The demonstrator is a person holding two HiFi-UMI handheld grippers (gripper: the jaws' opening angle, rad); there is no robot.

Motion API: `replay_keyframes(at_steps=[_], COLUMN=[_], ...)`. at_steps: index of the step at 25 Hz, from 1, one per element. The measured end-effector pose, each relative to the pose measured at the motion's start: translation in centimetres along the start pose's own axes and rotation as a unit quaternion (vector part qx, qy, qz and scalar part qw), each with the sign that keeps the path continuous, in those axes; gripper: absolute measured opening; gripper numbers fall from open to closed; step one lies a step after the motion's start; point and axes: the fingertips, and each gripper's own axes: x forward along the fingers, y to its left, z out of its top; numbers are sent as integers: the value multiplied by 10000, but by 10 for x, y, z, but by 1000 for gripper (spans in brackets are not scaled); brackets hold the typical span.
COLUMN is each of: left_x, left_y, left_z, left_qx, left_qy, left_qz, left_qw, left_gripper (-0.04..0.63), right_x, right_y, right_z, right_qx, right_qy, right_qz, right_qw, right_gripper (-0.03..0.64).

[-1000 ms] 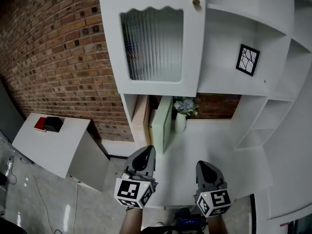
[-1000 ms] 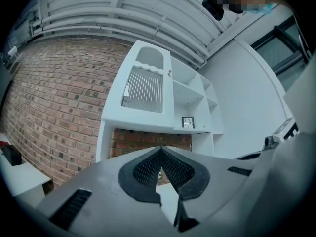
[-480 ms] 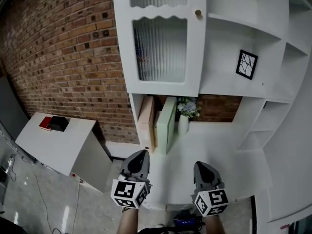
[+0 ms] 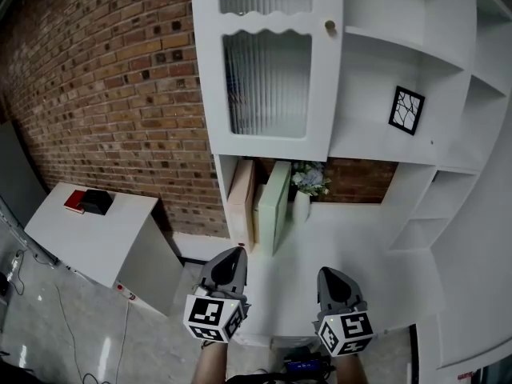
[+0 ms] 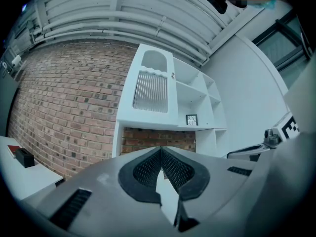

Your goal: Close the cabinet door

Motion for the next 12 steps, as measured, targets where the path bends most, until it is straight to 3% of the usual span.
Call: replay_keyframes(at_steps=[12], left_x=[6], left_y=[1], left_z=[-4], left_qx=[7], left_qy=[20], left_qz=[36], left_qw=[10000], left_gripper=[14], right_x=[3], right_y=[-6], right_z=[-10], right_qx=[66], right_qy=[77], right_qz=[-18], right_qw=[9999], right_gripper=[0])
